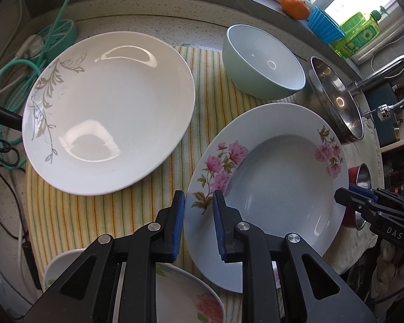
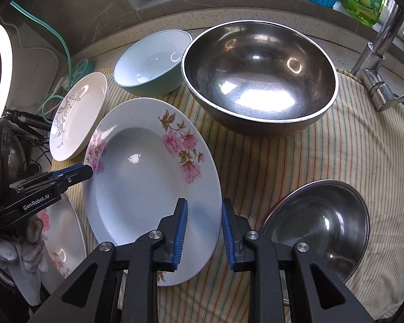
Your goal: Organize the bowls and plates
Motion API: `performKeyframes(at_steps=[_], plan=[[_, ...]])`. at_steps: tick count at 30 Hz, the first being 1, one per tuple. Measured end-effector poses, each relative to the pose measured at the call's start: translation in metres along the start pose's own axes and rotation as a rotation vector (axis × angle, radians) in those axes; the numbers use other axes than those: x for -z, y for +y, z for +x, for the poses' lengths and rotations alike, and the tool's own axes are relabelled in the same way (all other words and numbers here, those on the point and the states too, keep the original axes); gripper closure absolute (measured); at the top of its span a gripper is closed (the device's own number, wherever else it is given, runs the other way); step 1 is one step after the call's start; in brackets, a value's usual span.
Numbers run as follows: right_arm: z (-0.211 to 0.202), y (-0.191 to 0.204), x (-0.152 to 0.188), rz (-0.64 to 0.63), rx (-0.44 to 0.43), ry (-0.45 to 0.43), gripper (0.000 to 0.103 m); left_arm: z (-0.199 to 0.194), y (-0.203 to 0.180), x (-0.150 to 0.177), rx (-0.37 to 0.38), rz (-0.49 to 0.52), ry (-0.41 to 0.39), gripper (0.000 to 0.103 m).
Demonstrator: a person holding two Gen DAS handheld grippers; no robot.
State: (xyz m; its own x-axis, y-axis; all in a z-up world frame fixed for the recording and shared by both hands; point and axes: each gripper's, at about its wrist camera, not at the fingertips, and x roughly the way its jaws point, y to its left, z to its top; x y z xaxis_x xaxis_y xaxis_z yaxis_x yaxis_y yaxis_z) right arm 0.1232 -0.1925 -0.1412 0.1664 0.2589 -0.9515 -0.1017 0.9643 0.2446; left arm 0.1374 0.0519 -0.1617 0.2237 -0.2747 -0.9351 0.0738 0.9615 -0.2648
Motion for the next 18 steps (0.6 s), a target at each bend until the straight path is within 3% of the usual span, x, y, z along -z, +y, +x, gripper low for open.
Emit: performKeyframes(at_steps=[18], plan=[[-0.007,-0.009,0.034,0.152,0.026,-0.019,0.08,0.004,-0.022,-0.012,0.017,0.098,-0.004,0.084]])
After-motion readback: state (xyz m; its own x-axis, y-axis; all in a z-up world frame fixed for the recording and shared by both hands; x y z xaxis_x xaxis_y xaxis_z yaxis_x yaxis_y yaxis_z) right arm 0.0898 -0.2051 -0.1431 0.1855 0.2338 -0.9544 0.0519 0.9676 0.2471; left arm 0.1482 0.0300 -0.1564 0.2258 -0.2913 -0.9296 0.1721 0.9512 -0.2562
